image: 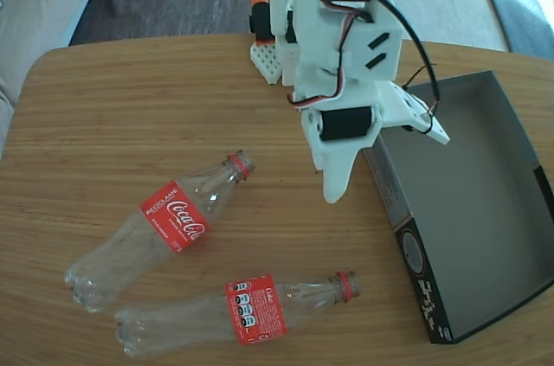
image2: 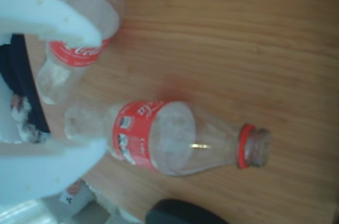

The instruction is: Grasp the bottles and put them in the box.

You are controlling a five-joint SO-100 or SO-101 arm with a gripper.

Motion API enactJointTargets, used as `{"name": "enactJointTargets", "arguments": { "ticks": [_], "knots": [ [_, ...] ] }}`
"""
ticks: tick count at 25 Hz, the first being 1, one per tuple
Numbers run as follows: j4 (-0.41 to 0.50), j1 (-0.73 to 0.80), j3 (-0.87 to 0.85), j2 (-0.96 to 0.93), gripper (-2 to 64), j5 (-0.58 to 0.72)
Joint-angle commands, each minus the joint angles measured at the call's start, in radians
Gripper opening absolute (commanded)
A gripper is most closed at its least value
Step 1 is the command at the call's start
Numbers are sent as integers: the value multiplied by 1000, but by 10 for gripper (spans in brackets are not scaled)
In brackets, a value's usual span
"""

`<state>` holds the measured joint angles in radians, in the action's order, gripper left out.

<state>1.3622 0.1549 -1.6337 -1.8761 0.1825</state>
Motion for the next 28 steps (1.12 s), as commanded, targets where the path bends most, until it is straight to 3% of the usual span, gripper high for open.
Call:
{"name": "enactJointTargets", "arguments": {
  "ticks": [1,6,10,12,15,20,28],
  "knots": [
    [29,5,106,52,176,121],
    [64,6,169,150,191,202],
    [64,2,155,179,348,193],
    [64,0,158,198,386,192],
    [64,6,184,255,389,187],
    [95,17,334,388,389,58],
    [166,63,500,520,388,14]
  ]
}}
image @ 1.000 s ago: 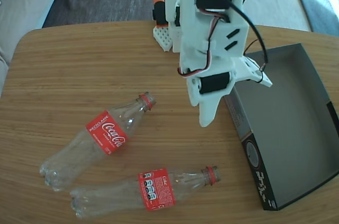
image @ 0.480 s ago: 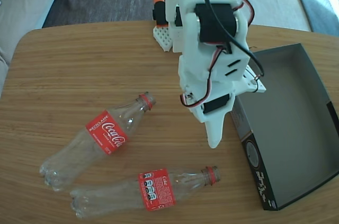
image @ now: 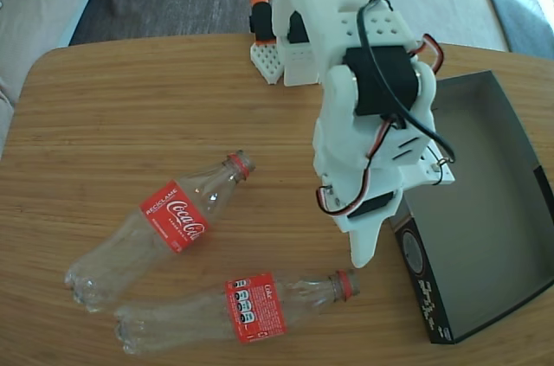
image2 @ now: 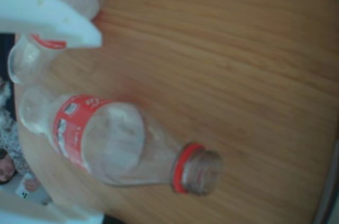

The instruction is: Grasp the bottles and put them in the box.

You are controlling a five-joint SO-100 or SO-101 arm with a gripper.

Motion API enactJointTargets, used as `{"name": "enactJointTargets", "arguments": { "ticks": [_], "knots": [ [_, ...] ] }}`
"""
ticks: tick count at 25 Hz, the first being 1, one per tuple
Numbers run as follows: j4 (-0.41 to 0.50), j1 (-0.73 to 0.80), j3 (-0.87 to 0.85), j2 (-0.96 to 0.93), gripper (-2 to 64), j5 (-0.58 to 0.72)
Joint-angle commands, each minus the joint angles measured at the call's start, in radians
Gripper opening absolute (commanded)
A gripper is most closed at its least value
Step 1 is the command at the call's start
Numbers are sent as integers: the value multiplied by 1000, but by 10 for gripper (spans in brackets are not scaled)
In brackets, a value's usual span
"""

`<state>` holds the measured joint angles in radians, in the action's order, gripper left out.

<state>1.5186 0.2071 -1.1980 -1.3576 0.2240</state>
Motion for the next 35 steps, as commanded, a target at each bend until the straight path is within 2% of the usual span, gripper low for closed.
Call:
{"name": "enactJointTargets", "arguments": {
  "ticks": [1,4,23,35],
  "knots": [
    [14,20,78,15,388,-60],
    [8,41,114,43,388,-106],
    [12,49,353,311,388,-109],
    [2,-15,540,479,388,-98]
  ]
}}
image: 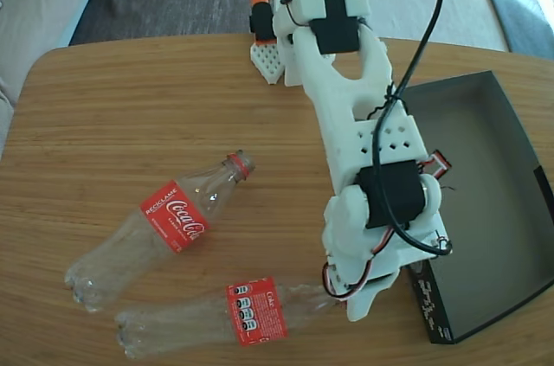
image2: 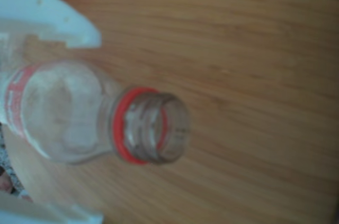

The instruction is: Grasp the bottles and put them in the box.

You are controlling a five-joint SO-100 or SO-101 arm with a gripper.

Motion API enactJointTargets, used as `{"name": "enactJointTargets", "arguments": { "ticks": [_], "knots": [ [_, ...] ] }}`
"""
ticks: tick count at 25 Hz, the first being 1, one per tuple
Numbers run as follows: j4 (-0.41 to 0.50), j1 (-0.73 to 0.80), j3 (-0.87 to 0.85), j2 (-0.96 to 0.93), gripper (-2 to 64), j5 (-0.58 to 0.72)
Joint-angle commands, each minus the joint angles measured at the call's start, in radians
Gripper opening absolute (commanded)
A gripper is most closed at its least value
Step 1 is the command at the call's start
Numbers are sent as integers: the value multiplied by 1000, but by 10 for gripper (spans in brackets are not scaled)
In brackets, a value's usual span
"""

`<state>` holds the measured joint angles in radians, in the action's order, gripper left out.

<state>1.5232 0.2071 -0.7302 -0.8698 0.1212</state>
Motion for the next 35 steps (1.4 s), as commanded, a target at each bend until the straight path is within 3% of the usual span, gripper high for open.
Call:
{"name": "enactJointTargets", "arguments": {
  "ticks": [1,13,18,35],
  "knots": [
    [-5,-23,87,3,388,5],
    [-5,-83,112,61,388,6],
    [-35,-58,32,60,388,0],
    [-69,-17,43,135,388,-2]
  ]
}}
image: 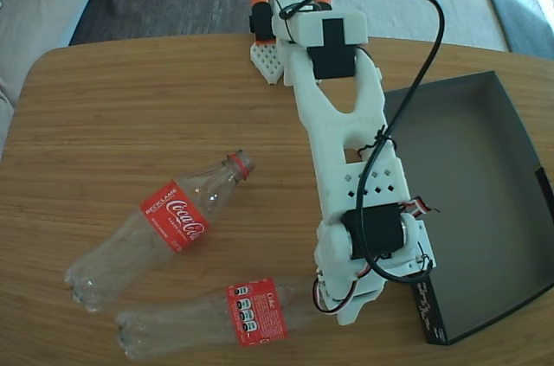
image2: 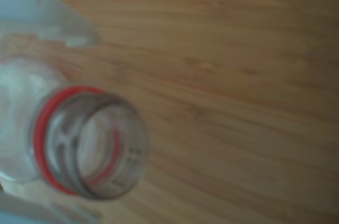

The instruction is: Grasp the bottles and put them in the box.

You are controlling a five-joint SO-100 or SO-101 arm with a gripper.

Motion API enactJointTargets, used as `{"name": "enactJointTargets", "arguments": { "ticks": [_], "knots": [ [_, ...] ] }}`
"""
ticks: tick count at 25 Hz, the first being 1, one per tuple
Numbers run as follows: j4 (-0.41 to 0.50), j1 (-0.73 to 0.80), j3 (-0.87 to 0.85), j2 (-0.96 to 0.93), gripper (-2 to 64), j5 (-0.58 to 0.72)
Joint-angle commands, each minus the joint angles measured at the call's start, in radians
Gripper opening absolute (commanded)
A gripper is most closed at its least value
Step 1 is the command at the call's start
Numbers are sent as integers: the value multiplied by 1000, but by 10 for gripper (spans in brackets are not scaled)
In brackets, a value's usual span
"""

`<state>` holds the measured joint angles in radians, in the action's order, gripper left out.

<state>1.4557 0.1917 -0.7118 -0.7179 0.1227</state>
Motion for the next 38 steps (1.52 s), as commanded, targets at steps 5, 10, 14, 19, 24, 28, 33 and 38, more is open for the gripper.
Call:
{"name": "enactJointTargets", "arguments": {
  "ticks": [5,10,14,19,24,28,33,38],
  "knots": [
    [-2,-2,25,-29,388,-3],
    [9,-2,26,-32,388,-3],
    [9,-6,20,-69,388,-3],
    [12,-25,14,-95,353,3],
    [15,-26,25,-101,227,-3],
    [20,-26,11,-132,202,-5],
    [20,-26,11,-138,161,-3],
    [21,-26,11,-138,134,-5]
  ]
}}
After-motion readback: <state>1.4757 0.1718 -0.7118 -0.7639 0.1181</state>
